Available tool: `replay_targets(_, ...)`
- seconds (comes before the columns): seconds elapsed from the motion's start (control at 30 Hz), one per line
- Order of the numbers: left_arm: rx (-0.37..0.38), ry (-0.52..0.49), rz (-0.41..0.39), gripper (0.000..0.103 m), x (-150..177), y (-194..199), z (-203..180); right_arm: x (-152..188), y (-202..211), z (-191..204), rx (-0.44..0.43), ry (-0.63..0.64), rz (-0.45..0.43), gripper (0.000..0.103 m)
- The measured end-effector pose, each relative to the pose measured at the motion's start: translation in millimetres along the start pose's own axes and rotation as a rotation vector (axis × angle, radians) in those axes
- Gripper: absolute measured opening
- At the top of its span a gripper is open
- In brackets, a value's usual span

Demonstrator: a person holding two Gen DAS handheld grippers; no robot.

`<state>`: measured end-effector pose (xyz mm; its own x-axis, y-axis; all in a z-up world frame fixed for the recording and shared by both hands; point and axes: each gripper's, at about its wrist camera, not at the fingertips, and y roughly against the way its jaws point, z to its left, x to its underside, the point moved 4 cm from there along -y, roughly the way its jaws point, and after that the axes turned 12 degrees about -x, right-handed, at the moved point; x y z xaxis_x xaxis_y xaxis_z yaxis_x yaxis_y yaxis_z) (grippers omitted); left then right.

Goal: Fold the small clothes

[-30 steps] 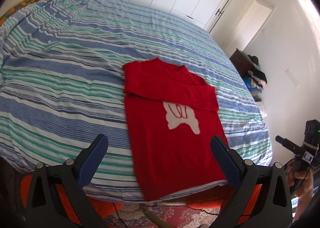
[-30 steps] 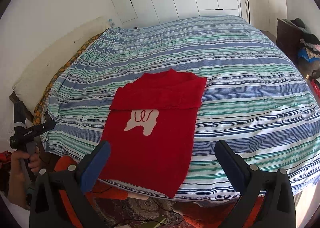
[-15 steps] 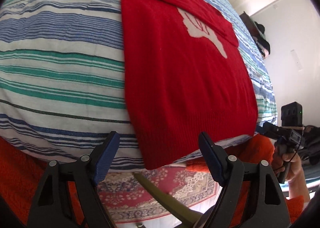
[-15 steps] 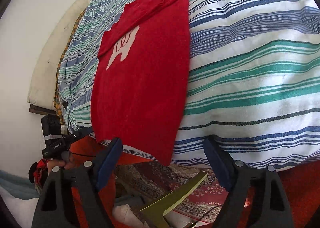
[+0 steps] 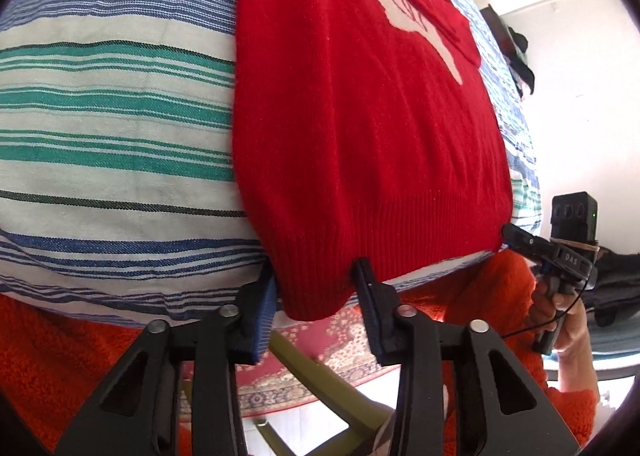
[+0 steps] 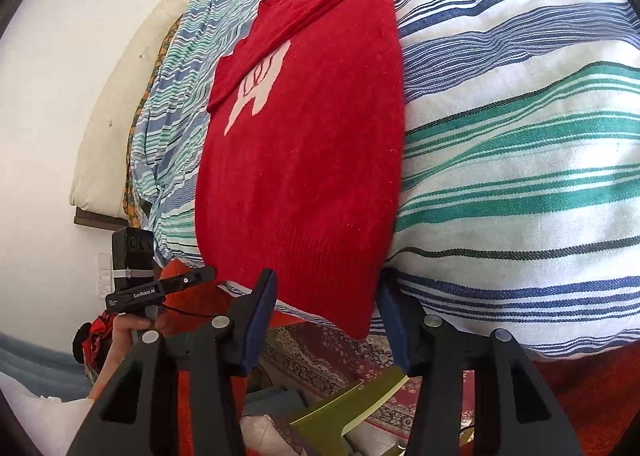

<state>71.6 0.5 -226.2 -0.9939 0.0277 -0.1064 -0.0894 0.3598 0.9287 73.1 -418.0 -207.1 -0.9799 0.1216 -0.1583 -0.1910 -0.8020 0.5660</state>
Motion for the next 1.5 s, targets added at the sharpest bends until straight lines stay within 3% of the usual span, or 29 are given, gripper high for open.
replay_targets(0.03,0.01,0.003,-0.008,0.007,0.0,1.8,-0.1,-0.2,-1.3,0.4,0.029,0.01,0.009,0.014)
replay_targets(0.07,0.03,0.01,-0.015,0.007,0.0,4.1,1.5,-0.5,-1.2,1.7,0.055,0.02,0.014,0.007)
replay_targets(0.2,0.032,0.001,-0.073,0.005,0.5,18.9,0.6,0.7,1.6,25.1,0.129,0.14,0.03,0.006)
replay_targets(0.4,0.019,-0.097,-0.098,0.004,10.4,47.7,-3.0,9.0,10.6,49.3,0.146,0.245,0.07,0.005)
replay_targets(0.5,0.078,-0.061,-0.112,0.004,2.8,60.2,0.4,9.1,16.6,48.8,0.087,0.206,0.053,0.005)
replay_targets(0.57,0.162,-0.002,-0.148,0.005,-12.1,72.7,3.5,-0.1,21.9,46.3,-0.021,0.118,-0.007,0.005)
replay_targets(0.7,0.263,0.091,-0.235,0.005,-66.0,93.5,9.1,-42.3,41.0,43.1,-0.221,-0.009,-0.192,0.005)
replay_targets(0.77,0.264,0.098,-0.281,0.005,-102.4,98.3,2.6,-73.0,44.4,43.6,-0.256,-0.021,-0.263,0.005)
replay_targets(1.07,0.14,0.094,-0.323,0.005,-273.2,66.6,-13.3,-232.9,15.7,38.9,-0.168,-0.008,-0.401,0.005)
replay_targets(1.3,0.037,0.127,-0.315,0.006,-358.1,27.9,-2.6,-320.1,-11.6,24.2,-0.06,-0.022,-0.4,0.005)
replay_targets(1.37,0.0,0.145,-0.298,0.013,-372.8,19.4,4.2,-338.5,-20.1,18.4,-0.045,-0.015,-0.395,0.005)
replay_targets(1.4,-0.023,0.164,-0.288,0.031,-379.8,15.0,8.9,-345.0,-24.1,14.3,-0.042,-0.023,-0.394,0.01)
replay_targets(1.43,-0.032,0.187,-0.28,0.057,-386.7,11.9,14.7,-350.7,-27.0,9.5,-0.039,-0.038,-0.399,0.012)
replay_targets(1.47,-0.037,0.209,-0.282,0.068,-391.6,11.4,20.7,-355.9,-28.1,3.3,-0.014,-0.055,-0.416,0.019)
replay_targets(1.5,-0.051,0.228,-0.297,0.078,-394.5,13.7,27.0,-359.2,-28.9,-1.5,0.004,-0.065,-0.43,0.034)
